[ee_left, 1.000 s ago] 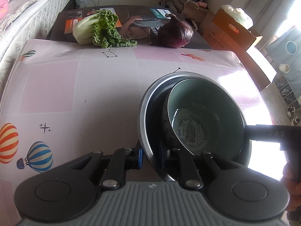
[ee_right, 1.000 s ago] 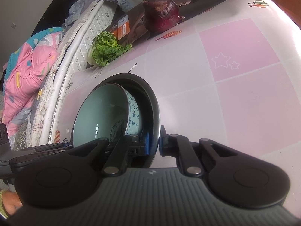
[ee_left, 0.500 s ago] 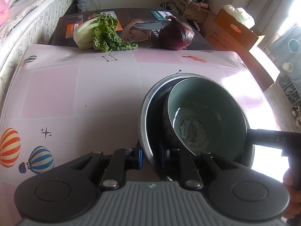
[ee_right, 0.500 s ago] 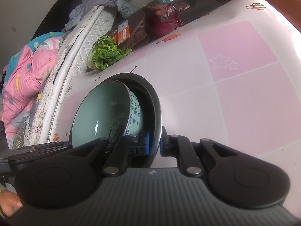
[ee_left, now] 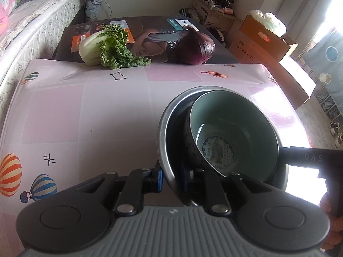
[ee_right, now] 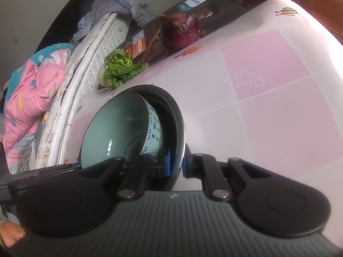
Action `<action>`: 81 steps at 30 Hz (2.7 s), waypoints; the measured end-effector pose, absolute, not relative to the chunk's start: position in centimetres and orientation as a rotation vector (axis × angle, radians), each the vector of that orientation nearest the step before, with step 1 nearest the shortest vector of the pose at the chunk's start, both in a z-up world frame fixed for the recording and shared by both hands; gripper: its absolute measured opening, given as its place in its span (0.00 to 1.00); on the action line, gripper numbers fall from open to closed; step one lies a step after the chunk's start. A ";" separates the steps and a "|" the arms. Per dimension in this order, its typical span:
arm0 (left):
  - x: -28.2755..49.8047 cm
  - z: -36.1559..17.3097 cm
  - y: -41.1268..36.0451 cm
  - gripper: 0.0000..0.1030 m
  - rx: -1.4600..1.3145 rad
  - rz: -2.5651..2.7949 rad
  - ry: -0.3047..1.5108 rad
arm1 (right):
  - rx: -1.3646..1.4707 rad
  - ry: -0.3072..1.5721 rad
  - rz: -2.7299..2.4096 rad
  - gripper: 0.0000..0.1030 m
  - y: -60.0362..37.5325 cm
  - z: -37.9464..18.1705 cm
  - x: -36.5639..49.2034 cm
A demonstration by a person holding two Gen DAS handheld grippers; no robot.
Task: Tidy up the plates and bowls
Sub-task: 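Lift the bowl stack and carry it over the plate with both tools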
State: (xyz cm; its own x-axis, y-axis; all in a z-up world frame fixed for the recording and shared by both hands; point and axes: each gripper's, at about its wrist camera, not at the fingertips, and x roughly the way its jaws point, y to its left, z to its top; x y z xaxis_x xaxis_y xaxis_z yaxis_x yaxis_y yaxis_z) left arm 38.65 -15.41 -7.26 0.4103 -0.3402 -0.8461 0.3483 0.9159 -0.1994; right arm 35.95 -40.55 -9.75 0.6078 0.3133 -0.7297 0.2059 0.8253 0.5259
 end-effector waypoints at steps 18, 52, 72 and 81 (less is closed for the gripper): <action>36.5 -2.7 -16.0 0.16 0.014 -0.461 1.003 | 0.609 0.876 0.040 0.10 -41.2 -4.6 33.5; 21.3 -5.8 -8.5 0.17 0.014 -0.519 1.077 | 0.676 0.978 -0.036 0.10 -32.3 -7.0 14.3; 21.0 -4.7 -6.9 0.32 -0.024 -0.550 1.077 | 0.604 0.933 -0.011 0.12 -32.5 -7.0 15.7; 19.7 -2.2 -5.5 0.63 -0.024 -0.555 0.992 | 0.648 0.874 -0.014 0.17 -33.7 -6.1 14.2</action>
